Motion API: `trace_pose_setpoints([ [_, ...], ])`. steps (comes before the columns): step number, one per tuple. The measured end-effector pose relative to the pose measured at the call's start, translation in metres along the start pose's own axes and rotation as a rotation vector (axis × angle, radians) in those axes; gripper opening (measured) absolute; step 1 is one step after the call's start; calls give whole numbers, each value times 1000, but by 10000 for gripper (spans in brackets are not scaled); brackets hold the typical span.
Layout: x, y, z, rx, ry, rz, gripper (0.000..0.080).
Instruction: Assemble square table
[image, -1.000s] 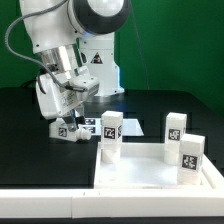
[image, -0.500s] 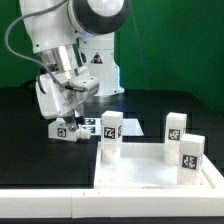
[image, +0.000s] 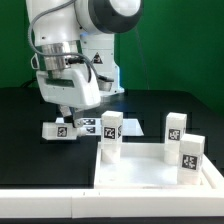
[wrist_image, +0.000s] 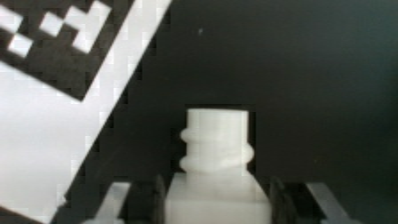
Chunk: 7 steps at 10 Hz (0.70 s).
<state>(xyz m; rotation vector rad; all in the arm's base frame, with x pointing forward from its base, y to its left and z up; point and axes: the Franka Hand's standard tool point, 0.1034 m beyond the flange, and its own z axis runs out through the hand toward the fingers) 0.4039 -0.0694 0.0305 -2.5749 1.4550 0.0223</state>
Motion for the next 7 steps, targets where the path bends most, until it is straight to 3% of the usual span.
trace_pose_setpoints([
  [2,-1,2,0,10,-31,-165,278],
  [3,7,10,-2,54,-102,-231,278],
  [7,16,19,-5,67,-114,-428,278],
])
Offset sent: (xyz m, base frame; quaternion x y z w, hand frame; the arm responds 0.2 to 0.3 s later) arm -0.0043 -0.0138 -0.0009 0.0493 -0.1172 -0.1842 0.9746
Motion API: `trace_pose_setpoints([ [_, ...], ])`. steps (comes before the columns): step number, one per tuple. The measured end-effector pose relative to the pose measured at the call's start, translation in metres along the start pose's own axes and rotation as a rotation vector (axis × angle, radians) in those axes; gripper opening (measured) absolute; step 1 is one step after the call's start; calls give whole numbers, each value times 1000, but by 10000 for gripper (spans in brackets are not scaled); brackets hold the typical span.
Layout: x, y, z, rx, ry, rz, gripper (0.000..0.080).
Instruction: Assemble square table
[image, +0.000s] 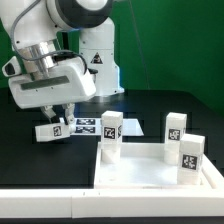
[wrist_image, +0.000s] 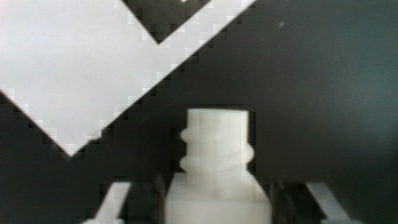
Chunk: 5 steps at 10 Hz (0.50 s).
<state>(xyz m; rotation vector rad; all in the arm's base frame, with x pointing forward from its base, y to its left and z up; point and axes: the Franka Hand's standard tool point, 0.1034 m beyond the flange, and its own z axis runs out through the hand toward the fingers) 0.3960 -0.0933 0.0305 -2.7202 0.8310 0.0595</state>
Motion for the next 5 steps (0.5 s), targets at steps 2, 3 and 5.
trace_pose_setpoints([
  [2,13,-10,-8,-62,-25,-314,278],
  [3,16,-13,-7,-79,-39,-455,278],
  [5,17,-7,-6,-87,-52,-558,278],
])
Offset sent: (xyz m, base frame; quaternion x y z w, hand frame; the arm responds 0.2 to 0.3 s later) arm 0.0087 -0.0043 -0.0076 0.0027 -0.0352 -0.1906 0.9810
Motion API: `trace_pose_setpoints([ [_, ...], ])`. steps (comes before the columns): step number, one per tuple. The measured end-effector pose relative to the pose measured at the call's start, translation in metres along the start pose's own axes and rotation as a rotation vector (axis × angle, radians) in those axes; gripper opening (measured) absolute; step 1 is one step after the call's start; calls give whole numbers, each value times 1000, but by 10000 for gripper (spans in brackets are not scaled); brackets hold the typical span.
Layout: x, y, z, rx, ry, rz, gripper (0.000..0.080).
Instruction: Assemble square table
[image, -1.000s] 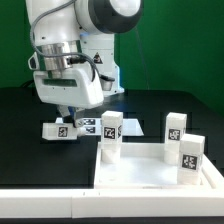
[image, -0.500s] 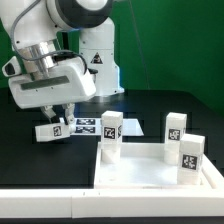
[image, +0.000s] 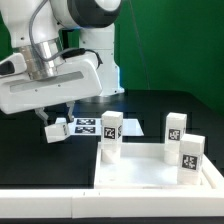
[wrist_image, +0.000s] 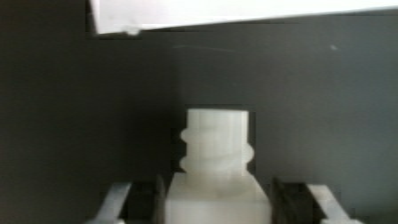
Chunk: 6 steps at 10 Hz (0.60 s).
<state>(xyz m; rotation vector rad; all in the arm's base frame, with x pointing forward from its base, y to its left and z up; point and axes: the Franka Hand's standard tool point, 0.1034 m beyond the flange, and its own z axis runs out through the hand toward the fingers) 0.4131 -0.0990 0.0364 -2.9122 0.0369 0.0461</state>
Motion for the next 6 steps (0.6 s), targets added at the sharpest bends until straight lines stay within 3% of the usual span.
trace_pose_setpoints([
  [3,-6,4,5,0,-17,69,278],
  [6,-23,29,7,-26,-5,136,278],
])
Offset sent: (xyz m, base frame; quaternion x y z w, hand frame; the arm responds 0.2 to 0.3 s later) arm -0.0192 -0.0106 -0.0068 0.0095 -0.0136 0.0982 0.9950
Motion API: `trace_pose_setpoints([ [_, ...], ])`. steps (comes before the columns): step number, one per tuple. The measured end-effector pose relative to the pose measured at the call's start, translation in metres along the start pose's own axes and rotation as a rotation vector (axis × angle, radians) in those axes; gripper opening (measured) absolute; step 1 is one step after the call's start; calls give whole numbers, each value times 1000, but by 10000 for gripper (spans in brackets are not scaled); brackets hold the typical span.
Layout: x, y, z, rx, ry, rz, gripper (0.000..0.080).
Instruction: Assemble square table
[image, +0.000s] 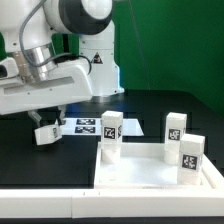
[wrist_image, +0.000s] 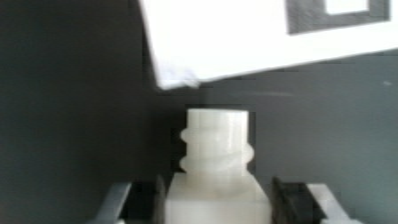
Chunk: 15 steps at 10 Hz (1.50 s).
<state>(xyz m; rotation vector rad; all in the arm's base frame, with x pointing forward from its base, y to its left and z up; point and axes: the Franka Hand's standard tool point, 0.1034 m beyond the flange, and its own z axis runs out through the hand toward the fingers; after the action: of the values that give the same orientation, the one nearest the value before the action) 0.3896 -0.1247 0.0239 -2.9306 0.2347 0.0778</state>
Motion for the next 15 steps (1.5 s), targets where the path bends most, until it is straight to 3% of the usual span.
trace_pose_setpoints([
  [3,0,0,0,-3,-3,-3,279],
  [4,0,0,0,-3,-4,-3,496],
  [5,0,0,0,-4,-4,-3,496],
  [6,-1,-2,0,2,-26,28,616],
  [7,1,-4,-4,4,-137,99,639],
  [10,26,-8,-26,14,-349,169,648],
  [13,24,-11,-22,58,-524,189,649],
  [15,38,3,-27,90,-681,198,649],
])
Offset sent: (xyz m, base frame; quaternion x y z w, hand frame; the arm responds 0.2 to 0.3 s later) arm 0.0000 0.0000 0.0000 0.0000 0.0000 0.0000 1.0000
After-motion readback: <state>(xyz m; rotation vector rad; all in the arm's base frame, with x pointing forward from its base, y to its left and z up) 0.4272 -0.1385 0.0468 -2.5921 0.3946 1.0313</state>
